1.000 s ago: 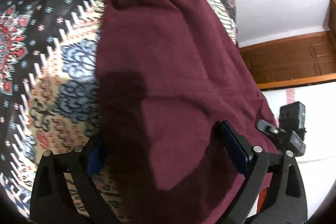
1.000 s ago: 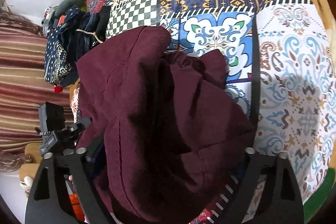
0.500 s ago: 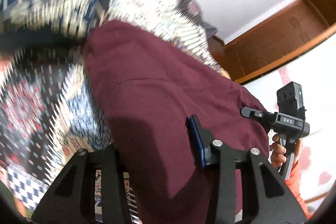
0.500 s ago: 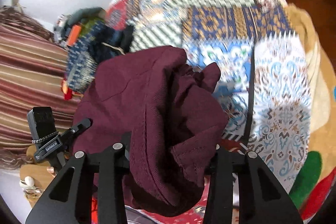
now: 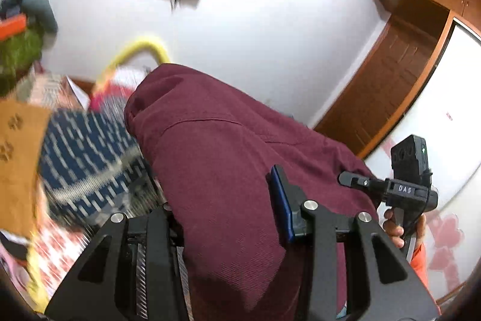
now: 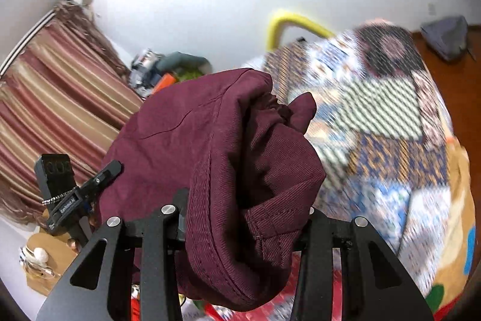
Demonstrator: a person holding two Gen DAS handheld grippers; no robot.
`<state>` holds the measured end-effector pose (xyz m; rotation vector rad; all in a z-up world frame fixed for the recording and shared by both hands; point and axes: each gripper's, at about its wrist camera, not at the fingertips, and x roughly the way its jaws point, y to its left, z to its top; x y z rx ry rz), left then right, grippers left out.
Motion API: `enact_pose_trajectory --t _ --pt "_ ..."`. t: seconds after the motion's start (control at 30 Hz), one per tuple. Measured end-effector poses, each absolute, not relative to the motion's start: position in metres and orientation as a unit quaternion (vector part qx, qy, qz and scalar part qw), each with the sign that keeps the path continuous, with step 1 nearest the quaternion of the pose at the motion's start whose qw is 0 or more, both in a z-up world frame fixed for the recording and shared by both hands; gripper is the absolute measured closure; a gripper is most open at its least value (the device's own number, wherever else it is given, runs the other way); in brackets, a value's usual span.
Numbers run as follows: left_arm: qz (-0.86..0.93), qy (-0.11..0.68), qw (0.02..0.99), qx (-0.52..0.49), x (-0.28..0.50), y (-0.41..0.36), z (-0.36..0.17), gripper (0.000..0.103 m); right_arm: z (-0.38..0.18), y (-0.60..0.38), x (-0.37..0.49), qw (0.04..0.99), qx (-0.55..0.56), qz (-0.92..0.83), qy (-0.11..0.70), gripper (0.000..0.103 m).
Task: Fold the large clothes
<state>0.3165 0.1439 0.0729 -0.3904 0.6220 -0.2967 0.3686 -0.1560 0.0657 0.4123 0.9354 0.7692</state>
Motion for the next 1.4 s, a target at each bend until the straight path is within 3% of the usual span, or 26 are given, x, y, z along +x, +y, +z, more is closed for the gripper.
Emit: enact_pose_trajectory --t 0.2,0.4,0.53,0.7,0.8,1.0,1.17,1.4 --pt "-0.11 0.268 0.938 -0.192 0.337 0.213 0.11 0.062 0.091 -0.085 0.405 0.799 0.189 0.399 0.407 0.066" --pt "-0.057 0.268 0.944 -0.185 0.373 0.282 0.083 0.062 0.064 -0.012 0.443 0.789 0.173 0.424 0.409 0.066" --pt "-0.024 0.294 0.935 -0.199 0.409 0.334 0.035 0.062 0.008 0.03 0.47 0.767 0.179 0.437 0.434 0.066" --pt "0.031 0.396 0.895 -0.201 0.458 0.374 -0.084 0.062 -0.099 0.069 0.502 0.745 0.15 0.402 0.51 0.063" --pt "0.019 0.393 0.897 -0.201 0.462 0.385 -0.12 0.054 -0.127 0.064 0.505 0.738 0.155 0.416 0.508 0.058" --pt "0.03 0.384 0.914 -0.126 0.453 0.361 -0.112 0.048 -0.114 0.059 0.496 0.744 0.114 0.418 0.508 0.056" --pt "0.068 0.394 0.914 -0.072 0.433 0.332 -0.096 0.03 -0.105 0.059 0.486 0.774 0.09 0.36 0.513 0.037" --pt "0.077 0.407 0.905 -0.098 0.396 0.323 -0.081 0.023 -0.072 0.039 0.451 0.812 0.02 0.322 0.487 0.037"
